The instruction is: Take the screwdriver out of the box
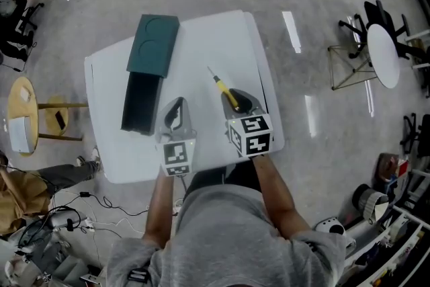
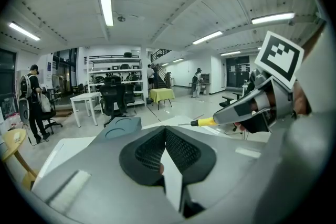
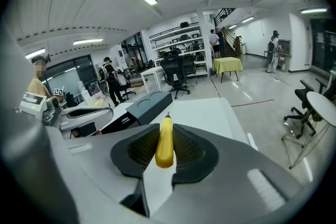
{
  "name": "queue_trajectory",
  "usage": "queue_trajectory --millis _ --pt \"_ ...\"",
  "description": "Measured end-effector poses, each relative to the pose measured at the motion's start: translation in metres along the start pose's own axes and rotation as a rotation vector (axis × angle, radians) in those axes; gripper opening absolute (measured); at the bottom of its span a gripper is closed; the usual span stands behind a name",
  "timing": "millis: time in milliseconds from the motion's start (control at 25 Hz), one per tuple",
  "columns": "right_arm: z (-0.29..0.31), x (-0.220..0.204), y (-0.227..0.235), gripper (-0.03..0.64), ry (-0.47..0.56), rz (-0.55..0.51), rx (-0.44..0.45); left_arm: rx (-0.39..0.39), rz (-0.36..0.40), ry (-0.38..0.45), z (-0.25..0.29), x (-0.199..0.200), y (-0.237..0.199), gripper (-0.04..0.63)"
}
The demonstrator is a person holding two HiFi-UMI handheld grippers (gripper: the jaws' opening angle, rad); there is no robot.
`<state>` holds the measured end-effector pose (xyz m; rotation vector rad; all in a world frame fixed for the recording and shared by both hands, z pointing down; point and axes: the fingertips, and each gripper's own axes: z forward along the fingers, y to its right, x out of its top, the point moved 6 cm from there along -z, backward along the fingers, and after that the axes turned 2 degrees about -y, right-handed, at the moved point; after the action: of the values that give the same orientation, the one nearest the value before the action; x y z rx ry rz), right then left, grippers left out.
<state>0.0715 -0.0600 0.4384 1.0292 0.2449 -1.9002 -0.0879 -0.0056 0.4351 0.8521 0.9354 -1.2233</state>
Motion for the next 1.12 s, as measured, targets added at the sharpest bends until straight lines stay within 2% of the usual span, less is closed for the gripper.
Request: queue_trajectory --millis 440,1120 --pt "0.018 -0.018 0.046 0.080 -0.030 0.066 -0.026 -0.028 0.001 -0.059 0.027 -0.017 0.022 0.011" --pt "0.055 -0.057 0.093 0.080 -0.072 0.104 -0.035 -0.061 -0.009 -0.118 0.075 -0.053 0.045 0.011"
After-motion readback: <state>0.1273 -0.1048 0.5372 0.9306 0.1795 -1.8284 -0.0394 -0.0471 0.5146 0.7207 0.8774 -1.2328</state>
